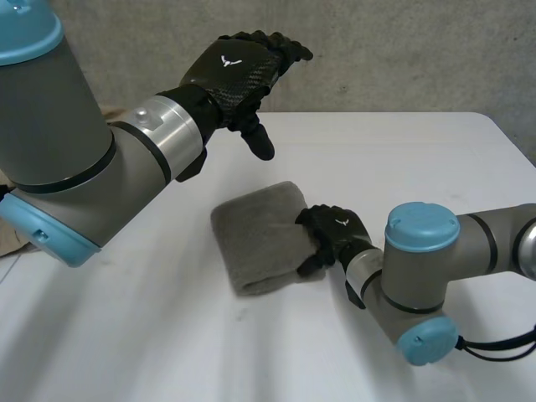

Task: Fold the laundry.

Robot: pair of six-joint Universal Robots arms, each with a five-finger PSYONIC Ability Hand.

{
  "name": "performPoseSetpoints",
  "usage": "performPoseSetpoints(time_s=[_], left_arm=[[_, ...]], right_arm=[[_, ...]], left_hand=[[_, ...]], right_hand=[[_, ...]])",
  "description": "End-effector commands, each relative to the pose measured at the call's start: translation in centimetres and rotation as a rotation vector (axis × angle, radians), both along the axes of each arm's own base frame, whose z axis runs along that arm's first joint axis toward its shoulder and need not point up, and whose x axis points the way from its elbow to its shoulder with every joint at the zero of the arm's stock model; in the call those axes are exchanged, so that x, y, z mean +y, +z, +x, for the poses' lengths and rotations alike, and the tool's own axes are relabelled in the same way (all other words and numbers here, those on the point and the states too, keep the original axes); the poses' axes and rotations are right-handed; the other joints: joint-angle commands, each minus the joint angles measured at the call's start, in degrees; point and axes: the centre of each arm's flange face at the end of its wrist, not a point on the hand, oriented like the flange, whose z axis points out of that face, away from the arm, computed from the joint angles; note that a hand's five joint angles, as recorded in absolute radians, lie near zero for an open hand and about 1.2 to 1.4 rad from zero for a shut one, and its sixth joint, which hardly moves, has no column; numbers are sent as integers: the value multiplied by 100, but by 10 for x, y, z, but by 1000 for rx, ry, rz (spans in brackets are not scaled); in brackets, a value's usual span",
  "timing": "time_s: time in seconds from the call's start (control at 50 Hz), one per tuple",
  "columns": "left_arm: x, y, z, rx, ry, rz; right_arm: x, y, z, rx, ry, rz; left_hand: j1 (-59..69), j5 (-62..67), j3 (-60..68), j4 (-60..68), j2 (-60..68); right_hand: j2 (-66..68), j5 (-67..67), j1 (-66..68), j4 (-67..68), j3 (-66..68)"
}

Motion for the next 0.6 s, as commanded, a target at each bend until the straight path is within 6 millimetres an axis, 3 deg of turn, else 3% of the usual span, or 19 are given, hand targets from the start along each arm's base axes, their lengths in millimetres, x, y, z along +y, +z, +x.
performPoseSetpoints(time_s=[0.02, 0.14, 0.2, 0.28, 0.3, 0.36, 0.38, 0.44, 0.5, 0.52, 0.6], left_arm=[[-5, -4, 2, -4, 6, 9], [-10, -8, 5, -7, 15, 18], [-14, -9, 5, -2, 18, 10], [-16, -10, 5, -4, 22, 5], [-17, -10, 5, -2, 23, 3], [-18, -8, 5, 0, 25, -1], [-18, -7, 5, 2, 25, -5], [-18, -5, 4, 6, 22, -11], [-18, -3, 4, 8, 13, -19], [-19, -2, 3, 10, 8, -23], [-21, 1, 2, 20, 2, -29]], right_arm=[[-16, -7, 13, -24, 42, -17], [-34, -3, 14, -38, 58, -5], [-53, 5, 12, -61, 28, -39], [-101, 16, -4, -106, -104, -118], [-125, 20, -17, -115, -182, -151], [-156, 22, -38, -110, -298, -179], [-175, 24, -53, -105, -361, -193], [-200, 25, -75, -100, -439, -208], [-229, 26, -108, -91, -530, -230], [-242, 24, -128, -81, -577, -243], [-266, 25, -169, -58, -663, -307]], left_hand=[[-79, -292, -190, -133, -164], [-79, -292, -190, -133, -164], [-79, -292, -190, -133, -164], [-79, -292, -190, -133, -164], [-79, -292, -190, -133, -164], [-79, -292, -190, -133, -164], [-79, -292, -190, -133, -164], [-79, -292, -190, -133, -164], [-79, -292, -190, -133, -164], [-79, -292, -190, -133, -164], [-79, -292, -190, -133, -164]], right_hand=[[3931, 4104, 4052, 4004, 3983], [3931, 4104, 4053, 4005, 3983], [3931, 4104, 4053, 4005, 3983], [3931, 4104, 4053, 4005, 3983], [3931, 4104, 4053, 4005, 3983], [3931, 4104, 4053, 4005, 3983], [3931, 4104, 4053, 4005, 3983], [3931, 4104, 4053, 4005, 3983], [3931, 4104, 4053, 4005, 3983], [3931, 4104, 4053, 4005, 3983], [3931, 4104, 4053, 4005, 3983]])
